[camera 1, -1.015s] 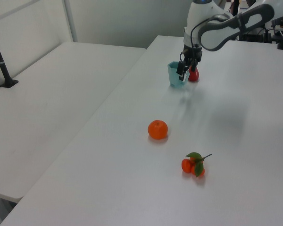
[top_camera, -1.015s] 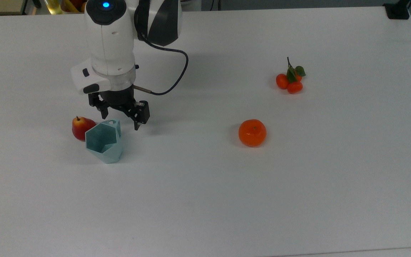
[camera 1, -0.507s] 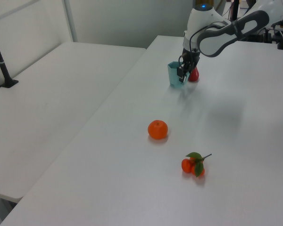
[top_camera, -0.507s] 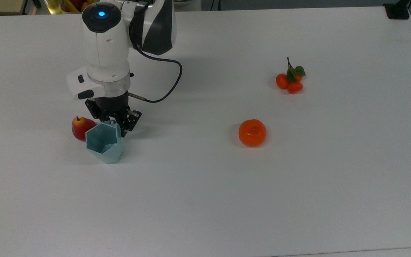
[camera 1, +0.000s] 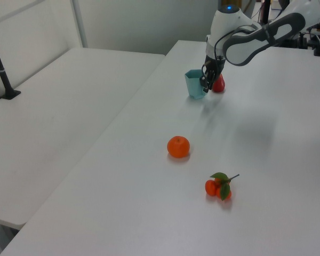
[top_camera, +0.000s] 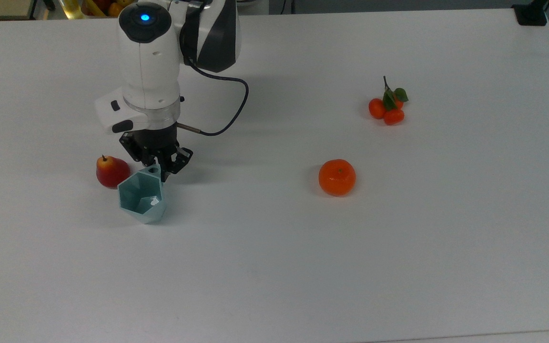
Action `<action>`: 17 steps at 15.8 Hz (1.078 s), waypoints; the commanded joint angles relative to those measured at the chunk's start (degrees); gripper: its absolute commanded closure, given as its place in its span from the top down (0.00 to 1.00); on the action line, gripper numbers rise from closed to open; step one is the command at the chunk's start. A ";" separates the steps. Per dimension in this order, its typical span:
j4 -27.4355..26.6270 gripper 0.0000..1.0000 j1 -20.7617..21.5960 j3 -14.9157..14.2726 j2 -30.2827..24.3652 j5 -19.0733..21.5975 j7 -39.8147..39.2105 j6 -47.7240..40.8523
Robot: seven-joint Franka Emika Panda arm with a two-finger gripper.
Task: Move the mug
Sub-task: 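Close the gripper on the rim of the teal mug, then drag the teal mug away from the pear toward the tangerine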
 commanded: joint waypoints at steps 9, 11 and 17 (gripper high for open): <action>-26.57 0.05 6.89 6.26 -21.88 -2.77 8.58 -3.01; -27.81 0.08 7.42 6.79 -22.33 -2.95 9.37 -4.07; -26.94 1.00 7.86 6.88 -22.77 -3.48 9.72 -9.42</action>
